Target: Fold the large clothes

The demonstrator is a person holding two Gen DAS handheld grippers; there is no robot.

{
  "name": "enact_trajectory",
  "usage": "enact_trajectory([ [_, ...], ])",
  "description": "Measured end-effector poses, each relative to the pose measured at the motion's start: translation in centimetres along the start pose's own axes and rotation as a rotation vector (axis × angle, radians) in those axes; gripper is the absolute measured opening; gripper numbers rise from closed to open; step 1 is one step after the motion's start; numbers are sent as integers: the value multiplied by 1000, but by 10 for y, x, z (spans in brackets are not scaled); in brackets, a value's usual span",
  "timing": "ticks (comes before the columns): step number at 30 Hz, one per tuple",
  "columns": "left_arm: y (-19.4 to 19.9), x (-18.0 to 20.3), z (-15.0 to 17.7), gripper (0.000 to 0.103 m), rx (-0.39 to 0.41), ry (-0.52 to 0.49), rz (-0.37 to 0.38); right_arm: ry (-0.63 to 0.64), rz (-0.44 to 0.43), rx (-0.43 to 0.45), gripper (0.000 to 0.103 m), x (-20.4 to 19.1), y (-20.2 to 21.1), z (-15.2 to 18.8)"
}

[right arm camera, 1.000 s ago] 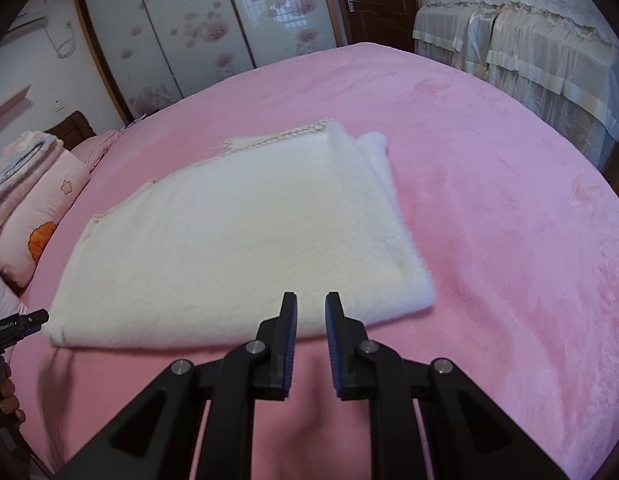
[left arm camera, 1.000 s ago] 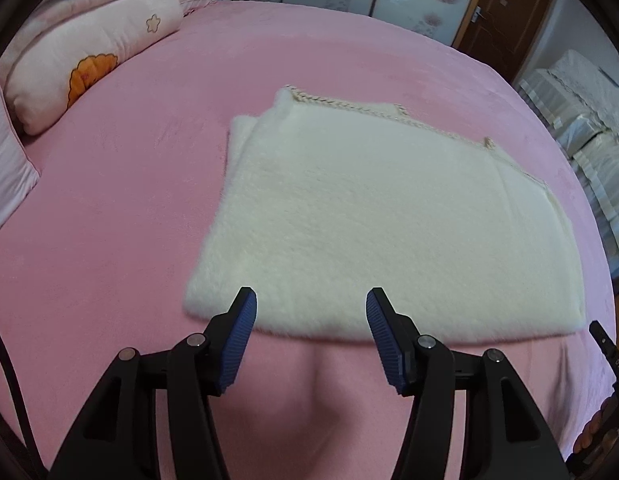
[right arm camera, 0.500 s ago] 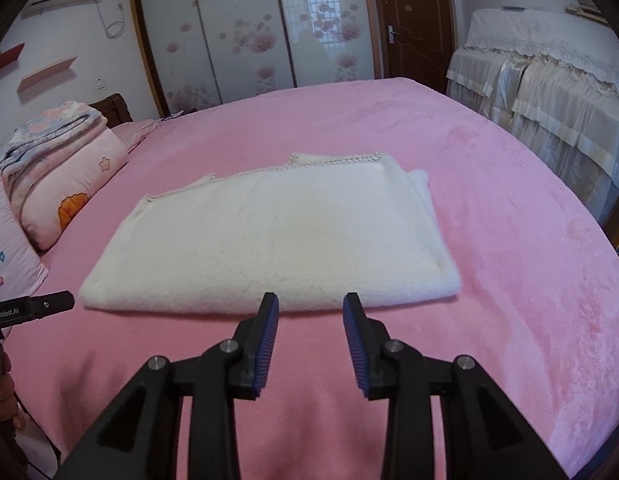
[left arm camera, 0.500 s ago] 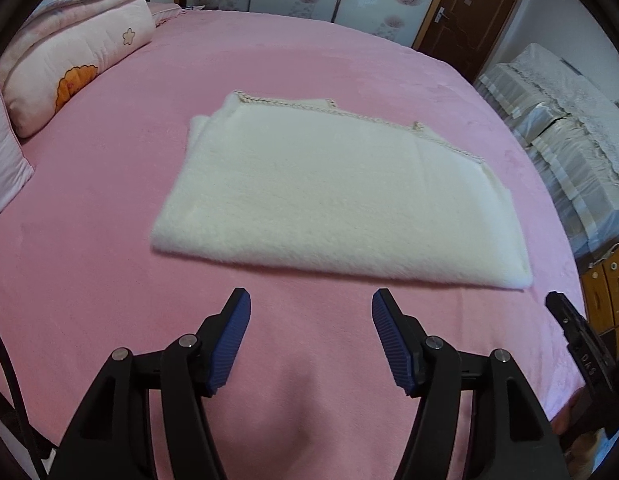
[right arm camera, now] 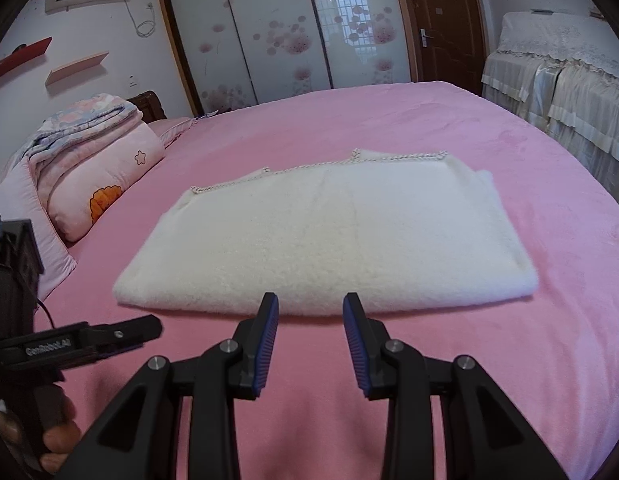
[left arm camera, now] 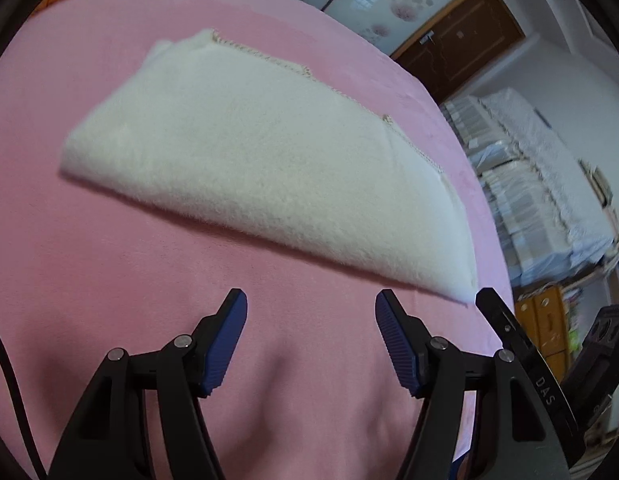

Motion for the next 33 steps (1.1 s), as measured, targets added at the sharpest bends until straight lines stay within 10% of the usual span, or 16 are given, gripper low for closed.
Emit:
enact_trajectory([
  [17, -74, -76, -85, 63, 189, 251, 129, 69, -23, 0, 33, -31, -80, -22],
  [22, -68, -61, -105, 39, 247, 173, -11, 123, 37, 13, 31, -40, -111, -51],
  [25, -63, -46, -109, 25, 277, 91, -120, 139, 50, -16, 11, -42, -136, -62],
  [33, -50, 28, -127, 20, 373, -148, -250, 207, 15, -131, 4, -41, -174, -45],
])
Point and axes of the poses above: each gripper's, at about its wrist camera, not at the fingertips, and y roughly against the way its jaws point, x to its right, z to its underside, the point moved 5 cm from there along -y, roughly the way its jaws point, and after that the axes turned 6 degrees about z, right-handed, at the moved point
